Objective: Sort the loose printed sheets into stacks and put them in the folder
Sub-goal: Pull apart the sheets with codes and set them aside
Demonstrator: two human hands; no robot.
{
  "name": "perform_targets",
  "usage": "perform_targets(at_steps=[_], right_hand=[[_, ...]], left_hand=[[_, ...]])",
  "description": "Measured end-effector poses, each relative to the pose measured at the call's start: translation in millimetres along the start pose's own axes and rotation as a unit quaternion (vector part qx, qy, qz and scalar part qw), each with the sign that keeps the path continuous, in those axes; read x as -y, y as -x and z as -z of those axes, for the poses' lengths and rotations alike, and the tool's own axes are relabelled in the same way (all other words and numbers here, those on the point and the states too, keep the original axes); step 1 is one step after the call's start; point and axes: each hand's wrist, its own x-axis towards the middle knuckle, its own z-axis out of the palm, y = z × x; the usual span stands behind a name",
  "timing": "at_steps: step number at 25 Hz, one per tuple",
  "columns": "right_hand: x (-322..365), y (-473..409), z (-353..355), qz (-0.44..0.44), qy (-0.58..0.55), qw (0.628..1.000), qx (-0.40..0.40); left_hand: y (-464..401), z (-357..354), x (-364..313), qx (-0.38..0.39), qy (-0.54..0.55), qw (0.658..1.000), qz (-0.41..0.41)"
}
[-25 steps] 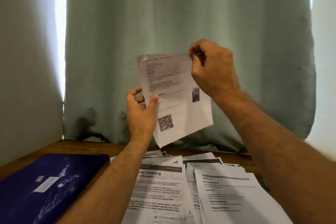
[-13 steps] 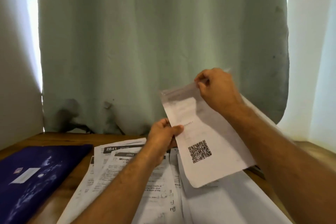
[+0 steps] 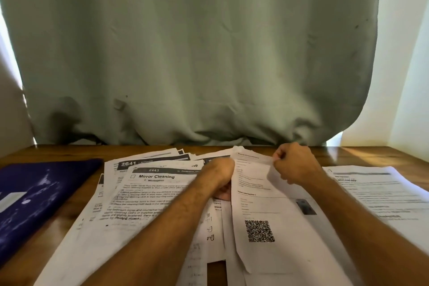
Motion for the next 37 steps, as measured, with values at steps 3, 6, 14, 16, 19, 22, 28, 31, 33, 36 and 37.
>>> perform_targets(at_steps=[3,6,14,16,19,22,28,31,33,36,37], right_hand=[[0.4,3.5,-5.8,0.011,0.008,0.999,0.029],[2.1,7.5,-17.6,0.032,0.001,0.999,0.03],[7.6,34.9,-21.8,0.048,0.083,0.995,0.011],[9.8,39.0,-19.7,0.036,0.095,0.994,0.038],[11.3,40.8,-15.1,0.034,0.109,0.992,0.058],[9.6,41.5,-13.6,0.035,0.1,0.992,0.063],[9.7,39.1,-12.1,0.023,0.083,0.994,0.07],[8.7,39.2,-10.2,0.012,0.064,0.994,0.09],[8.9,40.2,-8.5,0.007,0.052,0.994,0.096],[9.9,42.6,-6.8,0.011,0.052,0.994,0.097],[10.2,43.5,-6.7,0.009,0.05,0.993,0.102]], left_hand=[[-4.7,8.6,-1.1,0.036,-0.049,0.998,0.008],[-10.8,13.0,3.8,0.069,-0.077,0.995,0.004],[-30.6,10.5,14.8,-0.042,0.001,0.999,-0.011],[-35.4,9.0,18.9,-0.121,-0.09,0.986,-0.071],[-38.1,6.4,23.1,-0.133,-0.211,0.959,-0.137],[-42.7,1.0,25.3,-0.107,-0.244,0.95,-0.163],[-48.7,-2.1,29.5,-0.12,-0.241,0.946,-0.18],[-50.4,-3.6,30.0,-0.125,-0.223,0.951,-0.176],[-51.0,-4.7,29.1,-0.132,-0.198,0.957,-0.165],[-51.9,-6.5,29.8,-0.164,-0.148,0.962,-0.161],[-51.9,-7.6,30.7,-0.175,-0.119,0.964,-0.163]])
